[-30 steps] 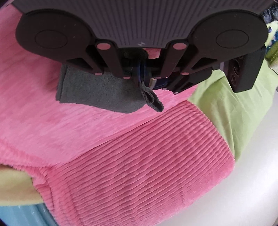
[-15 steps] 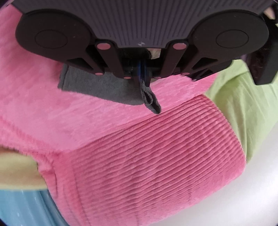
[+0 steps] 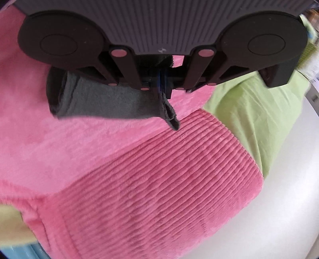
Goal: Clean container
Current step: 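Wipe the grey cloth across the jar lid with the right gripper, then rub the cloth around the lid rim with the right gripper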
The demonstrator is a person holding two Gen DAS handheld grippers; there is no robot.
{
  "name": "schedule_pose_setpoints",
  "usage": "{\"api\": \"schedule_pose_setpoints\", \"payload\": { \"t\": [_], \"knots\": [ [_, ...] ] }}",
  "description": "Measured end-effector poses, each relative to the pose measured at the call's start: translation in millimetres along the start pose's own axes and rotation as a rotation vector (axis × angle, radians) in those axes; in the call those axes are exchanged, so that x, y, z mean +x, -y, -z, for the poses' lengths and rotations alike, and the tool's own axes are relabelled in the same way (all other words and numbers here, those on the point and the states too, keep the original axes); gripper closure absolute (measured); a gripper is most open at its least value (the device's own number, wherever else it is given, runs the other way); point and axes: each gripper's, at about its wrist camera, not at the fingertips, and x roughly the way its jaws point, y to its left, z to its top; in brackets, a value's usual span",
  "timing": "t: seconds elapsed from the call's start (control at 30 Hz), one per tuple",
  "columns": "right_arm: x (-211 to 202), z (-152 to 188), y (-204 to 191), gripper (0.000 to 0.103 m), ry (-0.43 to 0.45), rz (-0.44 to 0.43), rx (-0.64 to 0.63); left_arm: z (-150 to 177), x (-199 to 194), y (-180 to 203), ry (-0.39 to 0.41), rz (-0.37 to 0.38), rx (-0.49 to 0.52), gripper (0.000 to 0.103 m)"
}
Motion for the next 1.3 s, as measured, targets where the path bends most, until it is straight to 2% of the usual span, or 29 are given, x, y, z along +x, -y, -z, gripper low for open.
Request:
{"api": "schedule_pose_setpoints", "payload": {
  "t": [0.2, 0.37, 0.47, 0.57, 0.73, 0.87, 1.1, 1.2, 1.3],
  "knots": [
    [-8, -1, 2, 0.102, 0.061, 0.139, -0.085, -5, 17, -21, -0.001, -0.001, 0.005, 0.019],
    [-21, 2, 7, 0.102, 0.046, 0.16, -0.113, -11, 34, -41, -0.001, -0.001, 0.011, 0.019],
    [-33, 6, 10, 0.102, 0.02, 0.113, -0.073, -14, 44, -53, -0.001, -0.001, 0.014, 0.019],
    [-41, 11, 16, 0.101, -0.014, 0.007, 0.014, -17, 54, -64, -0.001, -0.001, 0.017, 0.018],
    [-24, 10, 7, 0.101, -0.025, -0.026, 0.01, -20, 61, -71, -0.002, -0.002, 0.014, 0.018],
    [-10, 6, 1, 0.102, -0.001, 0.02, -0.026, -19, 57, -64, -0.004, -0.003, 0.013, 0.018],
    [-14, 4, -6, 0.102, 0.045, 0.185, -0.186, -22, 62, -67, -0.004, 0.002, 0.012, 0.018],
    [-22, 8, -7, 0.102, 0.038, 0.204, -0.206, -28, 71, -68, -0.006, 0.004, 0.015, 0.018],
    [-30, 9, -7, 0.102, 0.015, 0.183, -0.195, -23, 52, -48, -0.005, 0.008, 0.017, 0.018]
  ]
}}
